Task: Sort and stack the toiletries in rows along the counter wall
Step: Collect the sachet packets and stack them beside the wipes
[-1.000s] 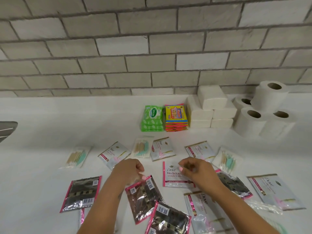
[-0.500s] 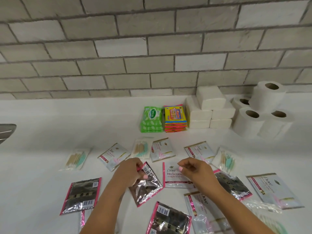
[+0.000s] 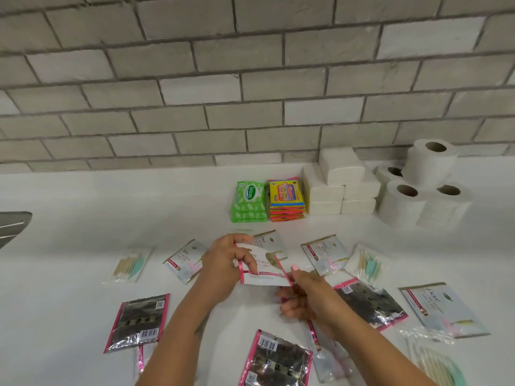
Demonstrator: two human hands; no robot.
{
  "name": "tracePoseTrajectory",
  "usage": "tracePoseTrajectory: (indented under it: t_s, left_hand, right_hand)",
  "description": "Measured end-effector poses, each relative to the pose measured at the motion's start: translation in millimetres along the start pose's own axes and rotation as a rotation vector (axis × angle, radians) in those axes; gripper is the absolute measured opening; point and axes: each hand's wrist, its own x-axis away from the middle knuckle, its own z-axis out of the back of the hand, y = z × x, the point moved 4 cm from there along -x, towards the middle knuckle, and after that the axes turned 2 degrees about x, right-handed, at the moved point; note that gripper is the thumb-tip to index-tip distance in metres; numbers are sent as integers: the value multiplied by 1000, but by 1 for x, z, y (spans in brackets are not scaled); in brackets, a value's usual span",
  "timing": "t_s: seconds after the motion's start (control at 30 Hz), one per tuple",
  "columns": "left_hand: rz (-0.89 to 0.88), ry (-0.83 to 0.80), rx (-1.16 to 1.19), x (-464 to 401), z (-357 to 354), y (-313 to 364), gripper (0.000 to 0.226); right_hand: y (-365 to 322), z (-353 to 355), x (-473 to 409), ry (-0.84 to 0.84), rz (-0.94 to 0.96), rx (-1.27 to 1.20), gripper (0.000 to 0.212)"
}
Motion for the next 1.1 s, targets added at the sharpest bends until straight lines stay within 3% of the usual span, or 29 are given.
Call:
tracePoseTrajectory:
  t_s: [0.13, 0.23, 0.33, 0.43, 0.57, 0.63, 0.7, 0.77, 0.83, 0.9, 1.1]
  left_hand:
    - [-56, 39, -30, 4, -16, -2, 56]
    - [-59, 4, -13, 5, -32, 4, 33]
    - [-17, -13, 128, 6, -44, 10, 42]
    - [199, -15, 181, 8, -56, 4, 49]
    - [547, -103, 363, 10, -77, -8, 35]
    - [611, -122, 404, 11, -84, -7, 12]
    - [639, -125, 409, 10, -91, -7, 20]
    - [648, -129, 437, 11, -94, 1, 5]
    - [676, -112, 481, 10, -97, 3, 21]
    - [710, -115, 519, 10, -98, 4, 13]
    - [729, -84, 523, 6, -98, 0, 26]
  right_hand:
    - [-3, -3, 0, -61, 24, -111, 27]
    - [-10, 8, 2, 52, 108, -16, 23]
    - [-11, 29, 7, 204, 143, 72, 18]
    - [-4, 51, 4, 347, 129, 210, 22]
    - [0, 60, -3, 500, 128, 640, 30]
    - [-3, 58, -2, 551, 140, 808, 34]
    - [-6, 53, 0, 570, 123, 901, 35]
    - [-6, 51, -1, 572, 80, 957, 39]
    - [-5, 50, -4, 574, 40, 960, 40]
    - [-7, 50, -6, 586, 9, 919, 34]
    - [-6, 54, -16, 570, -97, 680, 17]
